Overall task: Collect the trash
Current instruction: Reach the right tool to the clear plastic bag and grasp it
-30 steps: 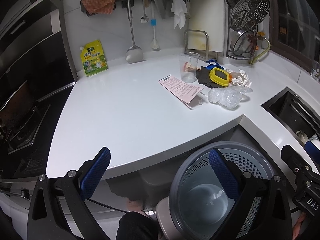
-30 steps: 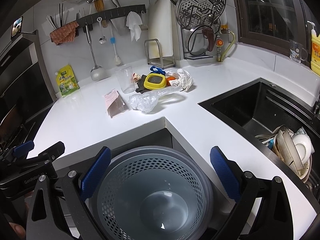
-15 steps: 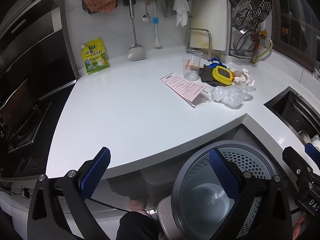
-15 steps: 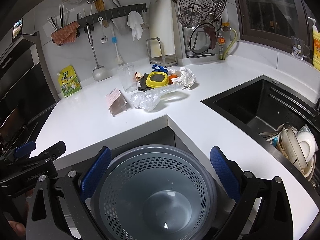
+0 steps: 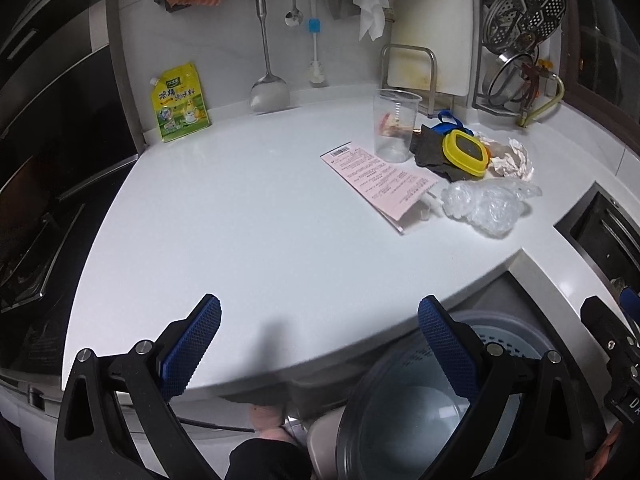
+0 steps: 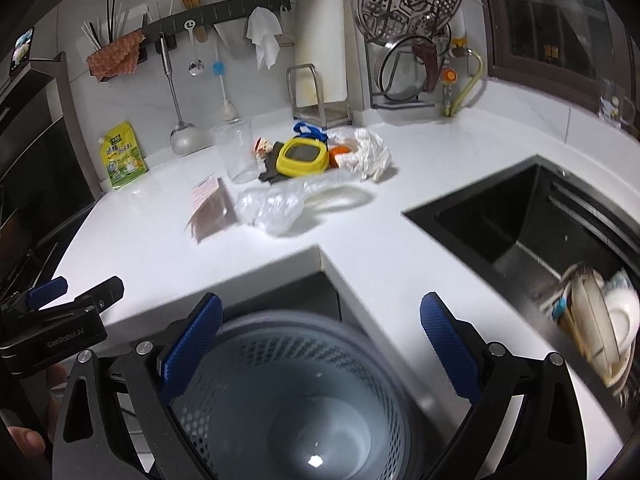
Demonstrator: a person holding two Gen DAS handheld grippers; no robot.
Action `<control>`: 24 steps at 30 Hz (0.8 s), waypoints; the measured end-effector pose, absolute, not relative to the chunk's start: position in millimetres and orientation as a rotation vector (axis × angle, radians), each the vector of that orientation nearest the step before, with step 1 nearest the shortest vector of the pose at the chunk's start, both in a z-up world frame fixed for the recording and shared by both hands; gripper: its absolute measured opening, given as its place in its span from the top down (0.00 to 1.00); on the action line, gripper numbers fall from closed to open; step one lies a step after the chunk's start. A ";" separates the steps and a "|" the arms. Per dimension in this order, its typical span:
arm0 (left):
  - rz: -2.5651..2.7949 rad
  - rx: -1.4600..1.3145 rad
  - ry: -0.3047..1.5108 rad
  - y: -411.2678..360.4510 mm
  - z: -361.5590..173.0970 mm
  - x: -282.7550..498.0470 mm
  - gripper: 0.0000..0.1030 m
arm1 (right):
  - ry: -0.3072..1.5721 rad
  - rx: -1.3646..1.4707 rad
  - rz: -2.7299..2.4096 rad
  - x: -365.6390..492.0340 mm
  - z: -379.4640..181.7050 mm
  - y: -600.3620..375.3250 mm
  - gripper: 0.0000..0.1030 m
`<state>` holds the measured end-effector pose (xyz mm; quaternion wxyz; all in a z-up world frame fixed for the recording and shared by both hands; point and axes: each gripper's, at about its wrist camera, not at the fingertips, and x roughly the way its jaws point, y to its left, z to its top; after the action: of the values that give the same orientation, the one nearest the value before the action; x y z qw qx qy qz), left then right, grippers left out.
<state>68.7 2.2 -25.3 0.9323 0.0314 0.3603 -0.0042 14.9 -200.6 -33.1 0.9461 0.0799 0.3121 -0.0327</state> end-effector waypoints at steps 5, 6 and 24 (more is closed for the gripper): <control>-0.002 0.069 0.734 -2.0 -23.1 95.5 0.06 | 0.623 0.147 -0.045 46.3 -24.9 -200.9 0.08; 0.001 0.070 0.730 -1.8 -22.1 99.5 0.06 | 0.622 0.146 -0.038 53.4 -23.1 -200.5 0.08; 0.041 0.066 0.715 4.7 -27.3 142.5 0.06 | 0.726 0.032 0.027 169.8 -34.1 -181.3 0.08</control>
<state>142.5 4.7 -27.3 0.9360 0.0323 0.3498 0.0203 169.8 -181.3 -34.1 0.9346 0.0158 0.3551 0.0132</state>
